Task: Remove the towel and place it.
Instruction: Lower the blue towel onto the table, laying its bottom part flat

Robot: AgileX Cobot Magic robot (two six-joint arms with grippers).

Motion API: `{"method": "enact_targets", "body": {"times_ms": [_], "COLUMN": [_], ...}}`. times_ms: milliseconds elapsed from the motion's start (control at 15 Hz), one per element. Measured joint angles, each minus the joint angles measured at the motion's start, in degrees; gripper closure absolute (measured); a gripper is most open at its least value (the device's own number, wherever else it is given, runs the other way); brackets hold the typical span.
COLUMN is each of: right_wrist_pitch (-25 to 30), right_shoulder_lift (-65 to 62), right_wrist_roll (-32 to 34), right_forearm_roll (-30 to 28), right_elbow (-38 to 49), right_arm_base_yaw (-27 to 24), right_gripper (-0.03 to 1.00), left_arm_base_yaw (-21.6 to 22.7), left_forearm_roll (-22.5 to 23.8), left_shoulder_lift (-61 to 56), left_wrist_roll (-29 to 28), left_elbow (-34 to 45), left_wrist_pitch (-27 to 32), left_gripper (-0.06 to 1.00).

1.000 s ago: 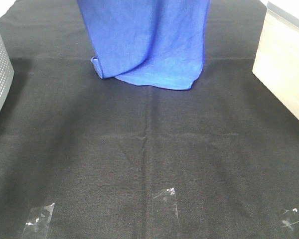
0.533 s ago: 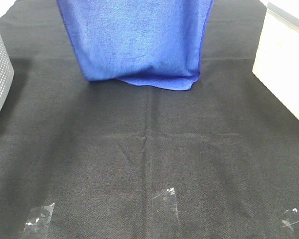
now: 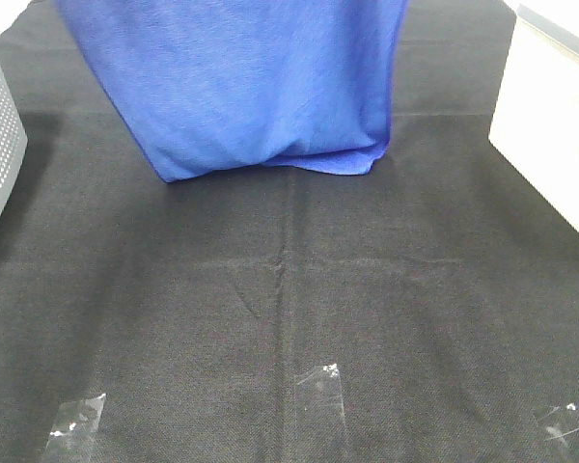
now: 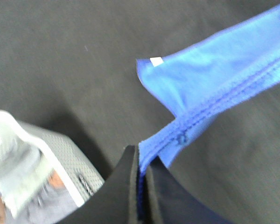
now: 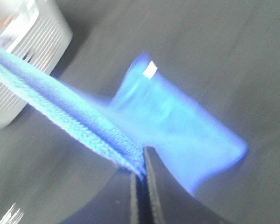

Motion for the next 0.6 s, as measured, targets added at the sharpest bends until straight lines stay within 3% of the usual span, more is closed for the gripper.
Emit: {"method": "enact_targets", "body": {"times_ms": [267,600], "right_wrist_pitch": [-0.06,-0.11], "right_shoulder_lift": [-10.03,-21.14], "right_wrist_roll": [0.29,0.34], "right_forearm_roll": [2.23,3.5], "right_elbow": [16.44,30.42], "right_arm_base_yaw": [0.57,0.57], "right_gripper": [0.96,0.96], "left_arm_base_yaw": [-0.46,-0.52], "left_forearm_roll": [-1.95,-9.11], "left_shoulder_lift": [-11.75,-22.69], "left_wrist_roll": [0.0,0.0], "left_elbow": [15.18,27.9], "left_wrist_pitch": [-0.29,-0.52], "left_gripper": [0.94,0.94]}}
